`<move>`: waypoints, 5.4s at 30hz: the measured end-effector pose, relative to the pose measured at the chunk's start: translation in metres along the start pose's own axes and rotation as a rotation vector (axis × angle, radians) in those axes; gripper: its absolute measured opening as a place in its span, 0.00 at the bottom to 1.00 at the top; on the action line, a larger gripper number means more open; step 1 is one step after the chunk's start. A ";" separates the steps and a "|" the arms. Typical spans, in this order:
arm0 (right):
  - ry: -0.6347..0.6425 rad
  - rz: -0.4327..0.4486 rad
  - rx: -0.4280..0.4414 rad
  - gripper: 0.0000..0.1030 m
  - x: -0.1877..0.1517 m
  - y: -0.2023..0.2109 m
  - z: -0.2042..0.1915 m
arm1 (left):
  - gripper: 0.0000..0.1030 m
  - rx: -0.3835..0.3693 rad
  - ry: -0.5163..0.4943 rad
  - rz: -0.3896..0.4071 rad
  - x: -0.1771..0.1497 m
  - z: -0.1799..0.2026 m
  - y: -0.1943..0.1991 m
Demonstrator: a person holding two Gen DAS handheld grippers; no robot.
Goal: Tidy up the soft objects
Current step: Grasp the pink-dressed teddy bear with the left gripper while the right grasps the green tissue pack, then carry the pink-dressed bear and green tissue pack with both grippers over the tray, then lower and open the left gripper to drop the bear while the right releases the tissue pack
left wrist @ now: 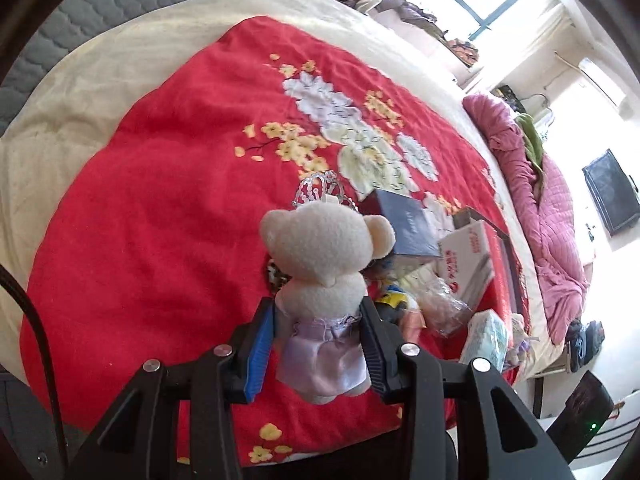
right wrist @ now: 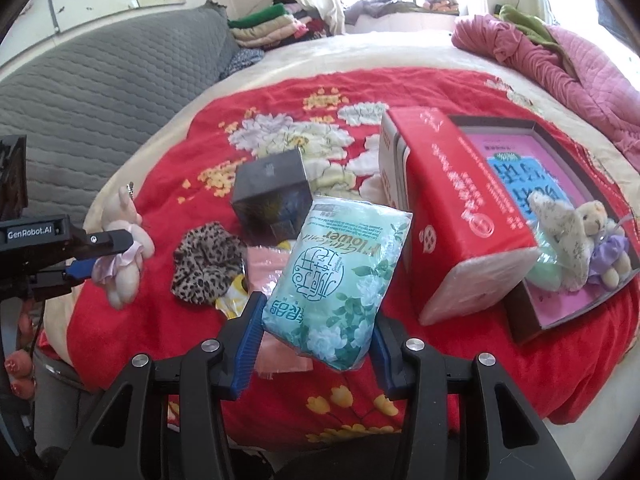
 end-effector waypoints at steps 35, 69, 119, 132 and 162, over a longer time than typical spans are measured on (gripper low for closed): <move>0.001 0.282 -0.141 0.47 0.050 0.128 0.065 | 0.40 -0.091 -0.351 0.056 -0.039 0.184 0.039; -0.267 0.279 -0.389 0.47 0.032 0.162 0.252 | 0.40 -0.179 -0.650 -0.185 -0.093 0.379 -0.097; -0.109 -0.045 -0.278 0.50 0.025 0.043 0.301 | 0.42 -0.050 -0.671 -0.312 -0.107 0.377 -0.187; -0.019 -0.051 -0.217 0.54 0.022 0.038 0.293 | 0.42 -0.061 -0.654 -0.328 -0.104 0.377 -0.189; -0.129 0.008 -0.276 0.65 -0.007 0.089 0.310 | 0.58 -0.045 -0.679 -0.338 -0.109 0.385 -0.188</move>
Point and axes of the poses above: each gripper's, at about its wrist camera, not at the fingertips, and y roughly against the way its jaws point, z to its right, x to its top, the point moved 2 cm from there along -y, roughly the way its jaws point, and after that the axes turned 4 degrees about x, right-handed, at the moved point
